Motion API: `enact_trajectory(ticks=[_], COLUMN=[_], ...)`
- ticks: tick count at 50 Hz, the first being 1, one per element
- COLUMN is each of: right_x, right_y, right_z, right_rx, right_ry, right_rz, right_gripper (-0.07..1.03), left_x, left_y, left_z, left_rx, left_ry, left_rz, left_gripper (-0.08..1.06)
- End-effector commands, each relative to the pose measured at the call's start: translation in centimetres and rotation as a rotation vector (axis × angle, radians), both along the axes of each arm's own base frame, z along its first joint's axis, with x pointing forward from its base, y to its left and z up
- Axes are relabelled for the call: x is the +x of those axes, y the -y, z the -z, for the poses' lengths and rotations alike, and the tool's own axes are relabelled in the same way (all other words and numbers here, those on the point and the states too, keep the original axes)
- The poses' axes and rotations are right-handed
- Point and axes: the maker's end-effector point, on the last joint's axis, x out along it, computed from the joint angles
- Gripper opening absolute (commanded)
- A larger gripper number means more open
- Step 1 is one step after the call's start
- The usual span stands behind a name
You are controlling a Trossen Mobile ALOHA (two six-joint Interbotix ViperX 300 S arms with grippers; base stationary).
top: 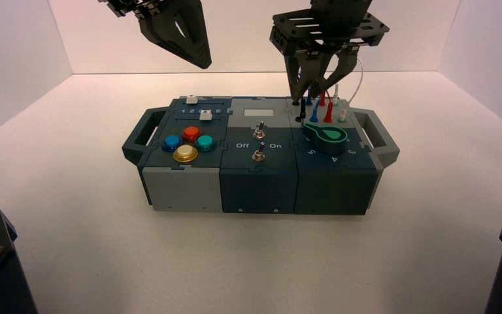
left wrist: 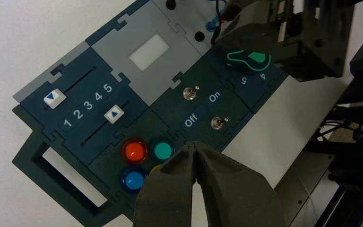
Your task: Insert the black wire.
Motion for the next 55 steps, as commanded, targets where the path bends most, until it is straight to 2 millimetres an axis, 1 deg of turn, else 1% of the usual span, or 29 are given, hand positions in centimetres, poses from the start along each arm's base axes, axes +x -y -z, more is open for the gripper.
enact_trajectory(ticks=[1, 9, 23, 29, 40, 46, 55], right_x=[0.9, 1.2, 1.5, 1.3, 1.3, 1.5, 1.7], right_y=[-0.5, -0.4, -0.7, -0.5, -0.5, -0.6, -0.8], right_z=[-1.0, -0.6, -0.3, -0.1, -0.1, 0.1, 0.2], right_rx=[0.005, -0.020, -0.032, -0.043, -0.048, -0.051, -0.051], right_ry=[0.026, 0.012, -0.002, -0.017, -0.020, -0.024, -0.024], right_rz=[-0.004, -0.010, -0.009, -0.007, -0.007, -0.007, -0.009], right_gripper=[0.45, 0.43, 0.43, 0.39, 0.39, 0.33, 0.33], left_x=[0.6, 0.6, 0.6, 0.6, 0.7, 0.6, 0.3], left_y=[0.5, 0.5, 0.5, 0.5, 0.6, 0.5, 0.5], left_z=[-1.5, -1.5, -1.6, -1.7, -1.7, -1.7, -1.6], left_rx=[-0.027, -0.027, -0.030, -0.031, -0.032, -0.030, -0.024], left_ry=[0.037, 0.038, 0.041, 0.043, 0.044, 0.042, 0.028], left_rz=[0.004, 0.006, 0.005, 0.006, 0.006, 0.007, 0.018], left_gripper=[-0.03, -0.03, -0.03, -0.03, -0.03, -0.03, -0.03])
